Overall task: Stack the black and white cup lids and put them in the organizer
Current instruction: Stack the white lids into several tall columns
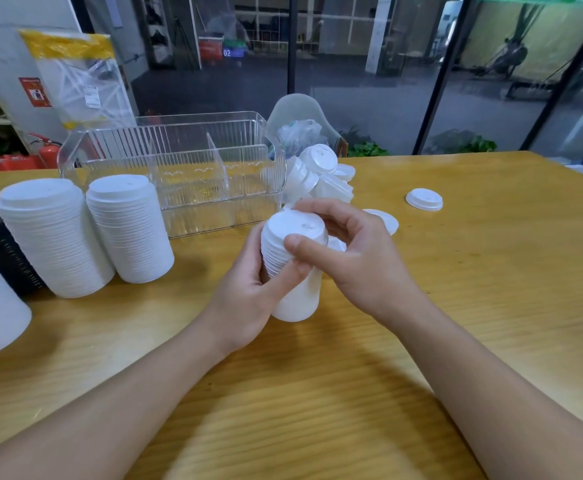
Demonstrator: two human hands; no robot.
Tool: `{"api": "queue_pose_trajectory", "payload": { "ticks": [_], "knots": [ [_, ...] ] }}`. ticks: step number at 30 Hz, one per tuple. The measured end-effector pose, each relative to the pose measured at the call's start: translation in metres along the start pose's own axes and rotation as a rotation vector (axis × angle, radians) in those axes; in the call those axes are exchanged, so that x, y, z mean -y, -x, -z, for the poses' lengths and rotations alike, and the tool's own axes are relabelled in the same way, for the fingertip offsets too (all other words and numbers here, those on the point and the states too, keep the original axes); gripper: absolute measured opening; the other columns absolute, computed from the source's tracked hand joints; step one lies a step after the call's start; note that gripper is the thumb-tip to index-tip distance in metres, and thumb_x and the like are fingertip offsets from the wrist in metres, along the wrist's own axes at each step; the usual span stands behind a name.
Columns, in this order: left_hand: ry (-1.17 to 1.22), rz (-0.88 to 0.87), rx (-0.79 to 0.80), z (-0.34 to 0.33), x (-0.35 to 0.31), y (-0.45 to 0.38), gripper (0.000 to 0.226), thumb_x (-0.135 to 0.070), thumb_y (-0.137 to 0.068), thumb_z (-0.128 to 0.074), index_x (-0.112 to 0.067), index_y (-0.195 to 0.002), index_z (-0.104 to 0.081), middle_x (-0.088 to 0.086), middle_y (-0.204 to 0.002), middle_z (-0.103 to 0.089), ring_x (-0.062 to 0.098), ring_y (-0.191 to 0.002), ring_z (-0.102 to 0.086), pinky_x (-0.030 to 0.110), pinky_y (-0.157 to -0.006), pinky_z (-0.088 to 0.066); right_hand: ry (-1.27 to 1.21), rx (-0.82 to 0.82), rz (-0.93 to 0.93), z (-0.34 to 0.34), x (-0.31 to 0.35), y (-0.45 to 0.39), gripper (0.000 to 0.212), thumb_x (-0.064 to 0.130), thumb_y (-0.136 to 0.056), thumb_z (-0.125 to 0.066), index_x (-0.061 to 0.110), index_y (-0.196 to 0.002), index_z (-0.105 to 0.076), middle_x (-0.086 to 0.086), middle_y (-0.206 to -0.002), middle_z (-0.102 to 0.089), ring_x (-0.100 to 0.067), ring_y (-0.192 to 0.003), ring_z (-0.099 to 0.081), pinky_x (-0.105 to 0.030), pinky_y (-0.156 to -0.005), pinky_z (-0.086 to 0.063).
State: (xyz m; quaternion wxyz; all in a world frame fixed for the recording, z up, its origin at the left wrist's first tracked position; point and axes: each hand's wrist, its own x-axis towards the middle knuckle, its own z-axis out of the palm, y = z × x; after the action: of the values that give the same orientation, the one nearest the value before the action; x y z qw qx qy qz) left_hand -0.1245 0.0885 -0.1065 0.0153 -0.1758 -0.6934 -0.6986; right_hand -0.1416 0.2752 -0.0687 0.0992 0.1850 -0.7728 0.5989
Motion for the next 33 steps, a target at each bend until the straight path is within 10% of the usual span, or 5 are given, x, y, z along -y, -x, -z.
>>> {"api": "queue_pose_trajectory", "payload": {
  "ticks": [12,17,33],
  "knots": [
    [-0.021,-0.018,-0.006,0.003,0.0,0.001,0.061,-0.033,-0.1,-0.074,-0.027,-0.154,-0.049,-0.008,-0.141,-0.07,0.014,-0.13,-0.067,0.025,-0.101,-0.054,-0.021,0.078,-0.057,0.03,0.0,-0.005,0.051,0.032,-0.094,-0.086,0.023,-0.141,-0.067,0.005,-0.132,-0.075,-0.011,-0.124,-0.071,-0.04,-0.111,-0.056],
    [-0.004,-0.016,-0.053,0.005,-0.002,0.001,0.058,-0.035,-0.096,-0.074,-0.03,-0.149,-0.053,-0.012,-0.137,-0.072,0.01,-0.128,-0.068,0.021,-0.098,-0.054,0.502,0.051,-0.056,0.085,-0.028,-0.013,0.033,0.038,-0.095,-0.082,0.035,-0.127,-0.074,0.022,-0.12,-0.074,0.002,-0.115,-0.067,-0.037,-0.107,-0.054],
    [0.0,-0.015,-0.066,0.004,-0.003,0.002,0.059,-0.037,-0.096,-0.075,-0.03,-0.15,-0.052,-0.01,-0.139,-0.071,0.011,-0.13,-0.067,0.021,-0.1,-0.054,0.622,0.195,-0.2,0.091,-0.051,-0.015,0.074,0.05,-0.077,-0.092,0.036,-0.145,-0.064,0.026,-0.135,-0.068,0.008,-0.128,-0.059,-0.033,-0.116,-0.048]
  ]
}}
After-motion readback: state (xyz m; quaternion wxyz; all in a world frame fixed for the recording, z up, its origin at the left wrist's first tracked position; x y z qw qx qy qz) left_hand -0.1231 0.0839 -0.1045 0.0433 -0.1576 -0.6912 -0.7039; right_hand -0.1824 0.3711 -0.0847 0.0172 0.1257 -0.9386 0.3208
